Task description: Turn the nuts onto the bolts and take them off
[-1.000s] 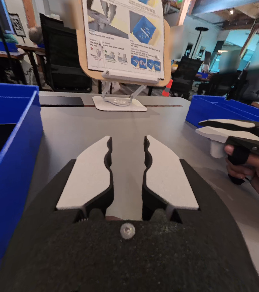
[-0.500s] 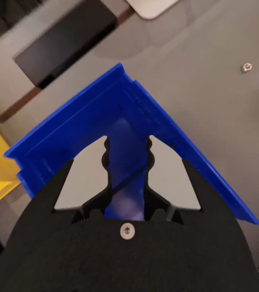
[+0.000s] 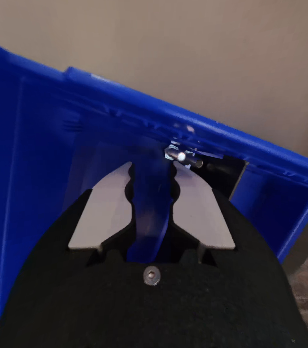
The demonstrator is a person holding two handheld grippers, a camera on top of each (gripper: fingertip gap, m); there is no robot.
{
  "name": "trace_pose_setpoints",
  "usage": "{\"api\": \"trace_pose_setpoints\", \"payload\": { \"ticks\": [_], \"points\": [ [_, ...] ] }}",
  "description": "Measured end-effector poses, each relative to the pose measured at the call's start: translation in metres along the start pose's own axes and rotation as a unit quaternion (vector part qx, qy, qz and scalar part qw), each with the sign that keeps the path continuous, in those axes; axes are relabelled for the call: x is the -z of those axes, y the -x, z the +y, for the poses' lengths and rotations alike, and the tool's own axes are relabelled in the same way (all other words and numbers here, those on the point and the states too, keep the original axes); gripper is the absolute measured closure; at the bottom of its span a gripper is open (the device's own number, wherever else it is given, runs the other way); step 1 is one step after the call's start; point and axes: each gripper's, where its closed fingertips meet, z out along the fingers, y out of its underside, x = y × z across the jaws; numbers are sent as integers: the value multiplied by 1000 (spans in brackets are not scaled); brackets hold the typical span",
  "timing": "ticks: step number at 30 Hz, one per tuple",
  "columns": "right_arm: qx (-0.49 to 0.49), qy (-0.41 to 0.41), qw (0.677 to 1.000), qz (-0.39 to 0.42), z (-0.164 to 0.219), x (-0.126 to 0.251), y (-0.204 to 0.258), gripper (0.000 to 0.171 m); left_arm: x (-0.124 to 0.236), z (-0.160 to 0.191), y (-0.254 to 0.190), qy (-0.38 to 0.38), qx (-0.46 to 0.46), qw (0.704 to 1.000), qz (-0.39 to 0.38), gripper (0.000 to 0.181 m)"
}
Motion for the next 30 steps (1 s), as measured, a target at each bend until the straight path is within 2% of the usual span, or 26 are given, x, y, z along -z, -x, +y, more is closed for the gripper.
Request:
{"api": "trace_pose_setpoints", "payload": {
  "ticks": [6,10,14,17,19,22,26,30],
  "points": [
    [19,26,999,9,6,-4,0,146,-14,1,-10,9,-38,996,83,143],
    [12,34,999,7,8,-5,-1,146,-9,0,-8,-5,-51,994,97,143],
    [13,39,999,8,9,-7,-2,146,-1,-10,-23,-42,-85,985,146,144],
    [15,41,999,11,9,-8,0,146,-4,-12,-24,-37,-86,984,153,136],
    [14,41,999,12,8,-8,1,146,-5,-16,-25,-53,-84,982,161,140],
    [17,43,999,13,9,-9,2,147,-3,-16,-30,-58,-73,976,196,155],
    [18,43,999,11,9,-10,1,147,-1,-18,-28,-69,-74,976,191,168],
    [17,42,999,11,9,-10,0,147,1,-13,-22,-50,-74,982,167,162]
  ]
}}
